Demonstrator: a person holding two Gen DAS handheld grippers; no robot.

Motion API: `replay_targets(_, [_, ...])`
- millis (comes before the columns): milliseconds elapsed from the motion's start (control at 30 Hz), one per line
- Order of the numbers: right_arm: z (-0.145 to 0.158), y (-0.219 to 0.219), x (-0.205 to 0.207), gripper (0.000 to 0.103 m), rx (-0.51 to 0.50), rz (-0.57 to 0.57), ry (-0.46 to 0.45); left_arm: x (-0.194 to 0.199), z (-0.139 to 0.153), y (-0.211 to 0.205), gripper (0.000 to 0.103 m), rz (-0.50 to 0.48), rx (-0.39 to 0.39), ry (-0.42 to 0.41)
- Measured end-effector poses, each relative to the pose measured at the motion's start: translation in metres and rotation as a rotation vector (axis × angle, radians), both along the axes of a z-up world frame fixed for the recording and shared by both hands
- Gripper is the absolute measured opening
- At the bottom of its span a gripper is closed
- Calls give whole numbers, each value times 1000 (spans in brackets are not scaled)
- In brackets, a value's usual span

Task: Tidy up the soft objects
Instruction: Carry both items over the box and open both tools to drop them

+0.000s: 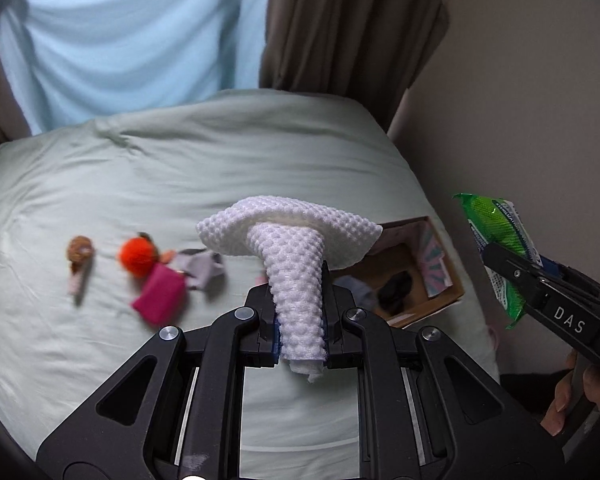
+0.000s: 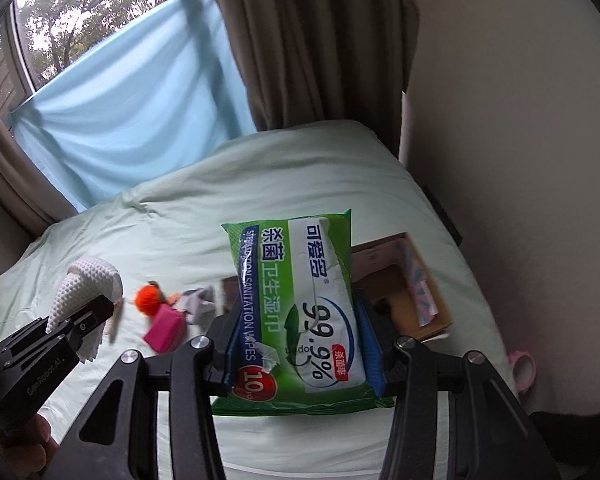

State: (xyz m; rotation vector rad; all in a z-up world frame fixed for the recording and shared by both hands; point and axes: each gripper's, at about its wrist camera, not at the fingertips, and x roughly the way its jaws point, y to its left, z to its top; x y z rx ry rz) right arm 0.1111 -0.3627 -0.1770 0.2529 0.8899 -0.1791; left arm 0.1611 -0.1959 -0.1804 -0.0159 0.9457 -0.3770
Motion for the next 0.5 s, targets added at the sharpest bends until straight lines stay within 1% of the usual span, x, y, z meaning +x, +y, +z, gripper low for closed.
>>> replay_targets(100, [-12, -31, 10, 45, 8, 7, 43, 6, -12, -31, 12, 3, 8, 29])
replay_targets(200, [-27, -52, 20, 45, 16, 17, 86, 13, -29, -57, 12, 6, 23, 63])
replay_targets(400, [-62, -72, 47, 45, 26, 39, 189, 34, -71, -87, 12, 8, 52, 149])
replay_targets(500, [-88, -82, 62, 45, 52, 55, 262, 46, -93, -96, 12, 11, 67, 198])
